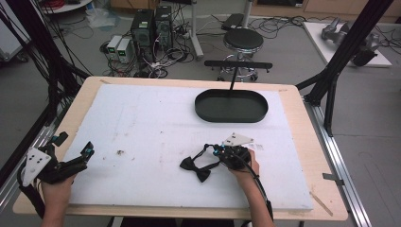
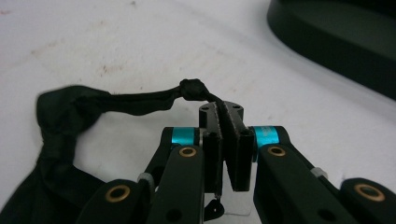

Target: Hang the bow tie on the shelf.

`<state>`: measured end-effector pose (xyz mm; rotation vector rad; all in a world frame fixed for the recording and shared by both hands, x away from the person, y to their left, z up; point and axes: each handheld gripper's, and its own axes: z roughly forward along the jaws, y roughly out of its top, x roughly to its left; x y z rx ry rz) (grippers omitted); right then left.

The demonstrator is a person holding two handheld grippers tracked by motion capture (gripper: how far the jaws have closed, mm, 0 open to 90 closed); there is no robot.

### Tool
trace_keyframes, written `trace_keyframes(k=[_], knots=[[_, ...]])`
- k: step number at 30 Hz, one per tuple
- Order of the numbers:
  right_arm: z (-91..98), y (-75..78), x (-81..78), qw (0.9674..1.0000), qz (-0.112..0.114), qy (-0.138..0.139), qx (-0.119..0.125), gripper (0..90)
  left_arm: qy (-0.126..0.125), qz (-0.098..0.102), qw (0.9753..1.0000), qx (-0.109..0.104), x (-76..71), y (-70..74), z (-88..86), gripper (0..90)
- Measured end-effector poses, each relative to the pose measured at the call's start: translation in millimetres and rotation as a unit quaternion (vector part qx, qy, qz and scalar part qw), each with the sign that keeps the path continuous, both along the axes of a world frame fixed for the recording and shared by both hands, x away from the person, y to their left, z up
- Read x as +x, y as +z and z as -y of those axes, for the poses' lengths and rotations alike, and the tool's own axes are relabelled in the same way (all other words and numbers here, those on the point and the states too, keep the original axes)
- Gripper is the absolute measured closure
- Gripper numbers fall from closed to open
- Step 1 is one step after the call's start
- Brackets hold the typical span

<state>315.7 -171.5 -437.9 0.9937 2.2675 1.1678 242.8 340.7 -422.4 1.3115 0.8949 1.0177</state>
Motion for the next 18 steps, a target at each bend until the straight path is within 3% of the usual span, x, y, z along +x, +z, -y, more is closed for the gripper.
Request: trace_keyframes(k=[4,7,10,11,18], knots=[[3.5,8.6,-6.0,0.9993,0.035,-0.007,0.011,86.4,0.0,0.001,1.0,0.0,-1.0,0.4,0.3,10.1],[7.5,20.7,-12.3,0.9961,0.083,-0.018,0.025,86.5,0.001,0.003,1.0,0.001,-1.7,0.8,0.4,10.1],[9.2,26.9,-14.9,0.994,0.102,-0.024,0.031,86.5,0.001,0.004,1.0,0.001,-2.1,1.0,0.7,10.1],[11.9,38.0,-18.1,0.9901,0.131,-0.03,0.039,86.4,0.001,0.004,1.0,0.001,-2.1,1.1,1.0,10.1],[19.8,68.4,-12.2,0.9808,0.185,-0.044,0.044,86.4,0.003,0.005,1.0,0.0,-2.6,1.4,0.3,10.1]])
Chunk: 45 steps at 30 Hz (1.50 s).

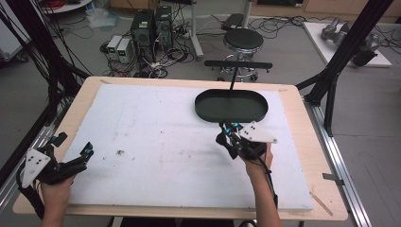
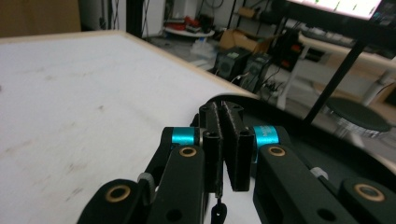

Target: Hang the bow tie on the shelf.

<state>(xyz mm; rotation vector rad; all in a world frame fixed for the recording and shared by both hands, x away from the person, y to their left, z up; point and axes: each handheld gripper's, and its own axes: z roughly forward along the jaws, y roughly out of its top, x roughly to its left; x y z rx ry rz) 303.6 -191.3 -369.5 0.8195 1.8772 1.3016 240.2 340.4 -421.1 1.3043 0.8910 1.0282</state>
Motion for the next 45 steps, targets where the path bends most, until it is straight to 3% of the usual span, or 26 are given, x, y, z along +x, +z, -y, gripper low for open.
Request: trace_keyframes(k=[7,14,15,25,38,45], knots=[[6.4,29.7,13.9,0.9988,0.046,-0.017,0.004,86.5,0.001,0.001,1.0,0.001,0.1,0.0,-0.3,10.1],[7.5,45.4,32.0,0.9973,0.065,-0.026,0.023,86.5,0.0,0.001,1.0,-0.001,0.3,-0.1,-0.7,10.1],[7.4,50.0,42.7,0.9964,0.073,-0.034,0.029,86.4,-0.001,0.001,1.0,-0.001,0.3,-0.1,-1.0,10.1],[5.6,66.4,96.0,0.993,0.092,-0.065,0.034,86.5,0.005,0.003,1.0,-0.006,-0.6,0.4,-5.7,10.1],[-1.1,72.3,158.2,0.9927,0.082,-0.088,0.01,86.5,0.007,-0.001,0.9999,-0.01,1.7,-2.1,-7.8,10.1],[-0.1,67.7,179.1,0.9926,0.064,-0.104,0.0,86.5,0.008,-0.005,0.9999,-0.011,2.6,-3.8,-7.7,10.1]])
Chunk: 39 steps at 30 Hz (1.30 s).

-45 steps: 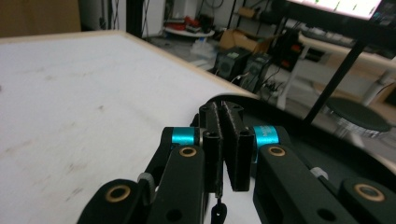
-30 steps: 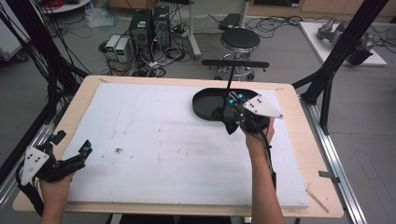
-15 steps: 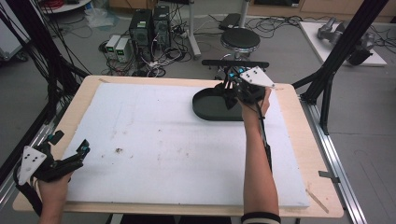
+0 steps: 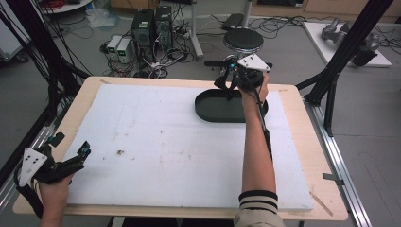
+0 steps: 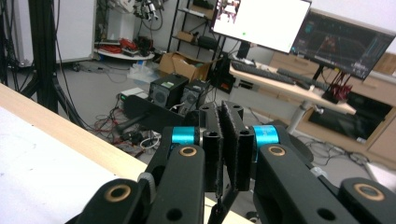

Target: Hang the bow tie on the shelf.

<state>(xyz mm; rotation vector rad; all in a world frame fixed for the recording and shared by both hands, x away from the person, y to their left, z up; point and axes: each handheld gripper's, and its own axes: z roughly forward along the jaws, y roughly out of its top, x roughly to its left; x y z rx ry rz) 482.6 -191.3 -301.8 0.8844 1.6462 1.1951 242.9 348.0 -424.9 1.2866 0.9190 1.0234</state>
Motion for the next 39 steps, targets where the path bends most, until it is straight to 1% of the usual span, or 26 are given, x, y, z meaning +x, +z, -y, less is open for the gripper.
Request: trace_keyframes(k=[1,2,3,4,5,6,8,10,11,13,14,16,17,18,20,23,24,26,28,29,30,31,33,35,37,39], knots=[[1.2,0.2,1.9,1.0,0.002,0.0,0.0,86.4,0.0,0.0,1.0,0.0,0.0,0.0,0.0,10.1],[3.1,1.0,4.4,0.9999,-0.003,0.001,0.011,86.4,-0.001,0.0,1.0,0.0,-0.2,0.0,0.7,10.1],[4.0,1.4,6.7,1.0,-0.002,0.001,0.006,86.3,-0.003,0.0,1.0,0.001,0.1,-0.1,2.0,10.1],[3.2,2.1,9.0,1.0,-0.008,-0.003,0.003,86.3,-0.004,-0.001,1.0,0.002,0.3,-0.2,2.7,10.1],[2.4,2.1,10.4,1.0,-0.006,-0.001,-0.001,86.3,-0.004,-0.001,1.0,0.002,0.3,-0.2,2.7,10.1],[2.1,1.7,12.1,0.9999,-0.007,-0.002,-0.008,86.1,-0.005,0.0,1.0,0.003,0.6,-0.2,3.4,10.1],[2.1,-1.5,14.4,0.9998,-0.013,-0.003,-0.013,84.8,-0.005,0.0,1.0,0.004,0.5,0.0,3.5,10.1],[2.6,-4.0,16.2,0.9997,-0.019,-0.006,-0.012,79.0,-0.003,0.001,1.0,0.002,0.1,0.3,2.6,10.1],[3.0,-4.7,16.9,0.9997,-0.02,-0.006,-0.01,73.4,0.0,0.001,1.0,0.001,-0.7,0.7,0.9,10.1],[2.5,-3.9,15.4,0.9997,-0.016,-0.012,-0.014,66.3,0.001,0.002,1.0,-0.001,-0.9,0.8,0.5,10.1],[2.5,-3.9,15.4,0.9997,-0.016,-0.012,-0.014,66.3,0.0,0.002,1.0,-0.001,-1.2,1.0,-0.3,10.1],[1.8,0.0,9.7,0.9998,-0.006,-0.01,-0.014,59.6,0.0,0.003,1.0,0.0,-1.6,1.6,-0.1,10.1],[2.2,1.7,7.9,0.9999,-0.004,-0.006,-0.013,56.3,-0.001,0.004,1.0,0.0,-1.6,2.1,0.1,10.1],[2.0,4.0,4.7,1.0,-0.003,-0.004,-0.006,52.1,-0.002,0.005,1.0,0.0,-1.8,2.7,0.7,10.1],[1.7,11.6,-4.0,0.9999,0.008,-0.002,-0.006,41.1,-0.003,0.007,1.0,0.001,-2.5,3.7,1.5,10.1],[1.6,25.1,-20.1,0.9998,0.019,0.006,0.009,29.1,-0.005,0.007,1.0,0.004,-3.4,4.3,1.7,10.1],[2.0,29.4,-26.9,0.9997,0.017,0.007,0.014,25.7,-0.005,0.006,1.0,0.004,-3.5,4.3,1.5,10.1],[2.6,36.0,-41.8,0.9998,0.018,0.011,0.007,22.8,-0.006,0.005,1.0,0.004,-3.6,4.5,1.2,10.1],[5.9,40.0,-60.3,0.9995,0.031,0.013,-0.002,20.9,-0.005,0.006,1.0,0.003,-4.7,5.6,0.1,10.1],[5.9,40.0,-60.3,0.9995,0.031,0.013,-0.002,20.9,-0.005,0.006,1.0,0.003,-4.7,5.6,0.1,10.1],[8.1,41.4,-67.3,0.9994,0.032,0.016,0.001,20.4,-0.004,0.008,1.0,0.002,-5.5,6.3,-0.3,10.1],[17.5,45.6,-89.4,0.999,0.034,0.025,0.013,18.3,-0.004,0.008,1.0,0.004,-6.0,6.7,-0.7,10.1],[25.4,47.6,-105.2,0.9982,0.033,0.038,0.032,16.7,-0.005,0.008,1.0,0.002,-6.3,7.3,-0.3,10.1],[34.9,49.2,-122.5,0.9968,0.031,0.046,0.057,11.9,-0.006,0.009,0.9999,0.004,-6.5,8.0,0.4,10.1],[46.4,50.0,-140.1,0.9937,0.042,0.063,0.083,12.0,-0.006,0.01,0.9999,0.004,-6.8,8.5,1.0,10.1],[55.5,49.2,-155.9,0.9909,0.051,0.068,0.104,11.9,-0.008,0.012,0.9999,0.006,-7.5,10.0,2.2,10.1]])
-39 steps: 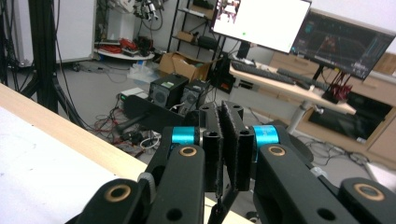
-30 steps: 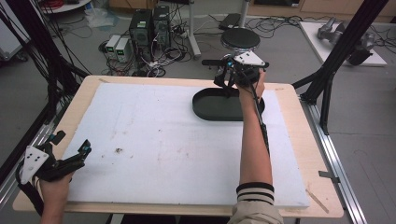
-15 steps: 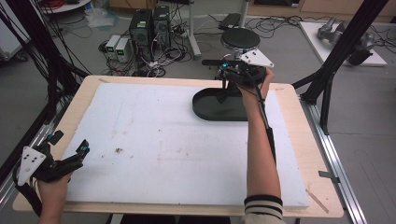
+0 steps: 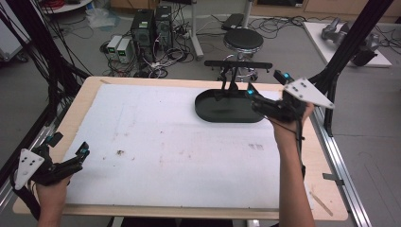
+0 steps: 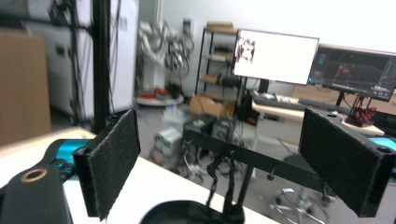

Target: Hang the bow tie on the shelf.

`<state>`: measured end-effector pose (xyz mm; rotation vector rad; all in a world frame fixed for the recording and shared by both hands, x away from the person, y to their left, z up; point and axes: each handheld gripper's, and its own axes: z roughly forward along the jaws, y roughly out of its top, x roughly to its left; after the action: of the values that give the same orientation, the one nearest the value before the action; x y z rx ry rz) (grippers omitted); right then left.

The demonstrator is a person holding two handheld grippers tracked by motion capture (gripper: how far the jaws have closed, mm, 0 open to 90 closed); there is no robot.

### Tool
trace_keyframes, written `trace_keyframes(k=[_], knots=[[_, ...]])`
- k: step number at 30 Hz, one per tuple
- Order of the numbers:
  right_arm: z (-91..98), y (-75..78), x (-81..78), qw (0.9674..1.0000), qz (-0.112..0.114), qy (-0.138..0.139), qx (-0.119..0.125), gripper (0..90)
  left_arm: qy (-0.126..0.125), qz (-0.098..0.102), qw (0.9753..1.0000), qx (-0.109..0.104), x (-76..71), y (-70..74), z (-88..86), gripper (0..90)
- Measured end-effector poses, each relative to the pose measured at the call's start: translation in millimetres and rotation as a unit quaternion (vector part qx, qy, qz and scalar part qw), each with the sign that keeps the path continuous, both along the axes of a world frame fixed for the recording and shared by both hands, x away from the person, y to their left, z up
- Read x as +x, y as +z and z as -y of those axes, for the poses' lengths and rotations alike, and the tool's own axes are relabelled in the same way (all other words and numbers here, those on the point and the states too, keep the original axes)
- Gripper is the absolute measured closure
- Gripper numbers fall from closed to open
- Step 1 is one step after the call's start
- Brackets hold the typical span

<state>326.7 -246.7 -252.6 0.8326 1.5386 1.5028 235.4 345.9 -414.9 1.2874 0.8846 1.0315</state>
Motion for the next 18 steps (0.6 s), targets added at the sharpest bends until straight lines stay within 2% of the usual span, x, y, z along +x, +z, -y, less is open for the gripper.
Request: trace_keyframes(k=[2,5,6,7,10,13,16,18], knots=[[11.1,-3.4,-19.7,0.9998,0.011,-0.001,0.019,11.9,-0.001,0.001,1.0,0.0,-0.1,0.7,1.0,10.1],[27.7,-13.2,-43.7,0.9973,0.047,0.006,0.057,11.9,-0.002,0.002,1.0,0.0,0.4,1.0,2.0,10.1],[27.7,-13.2,-43.7,0.9973,0.047,0.006,0.057,11.9,-0.002,0.002,1.0,0.0,0.4,1.0,2.0,10.1],[40.4,-22.3,-59.3,0.9933,0.051,0.021,0.101,12.0,-0.003,0.002,1.0,-0.001,0.9,1.0,2.7,10.1],[53.7,-33.6,-72.8,0.9904,0.026,0.017,0.135,11.2,-0.007,0.003,1.0,-0.001,2.4,1.2,5.5,10.1],[64.5,-49.1,-81.7,0.9887,0.026,0.033,0.144,11.2,-0.01,0.003,0.9999,0.001,3.7,1.6,8.0,10.1],[70.1,-67.0,-89.4,0.99,0.023,0.027,0.137,11.2,-0.011,0.004,0.9999,0.001,5.0,1.3,9.0,10.1],[72.6,-78.5,-93.2,0.9914,0.026,0.034,0.123,11.2,-0.011,0.002,0.9999,0.001,5.9,0.8,9.4,10.1]])
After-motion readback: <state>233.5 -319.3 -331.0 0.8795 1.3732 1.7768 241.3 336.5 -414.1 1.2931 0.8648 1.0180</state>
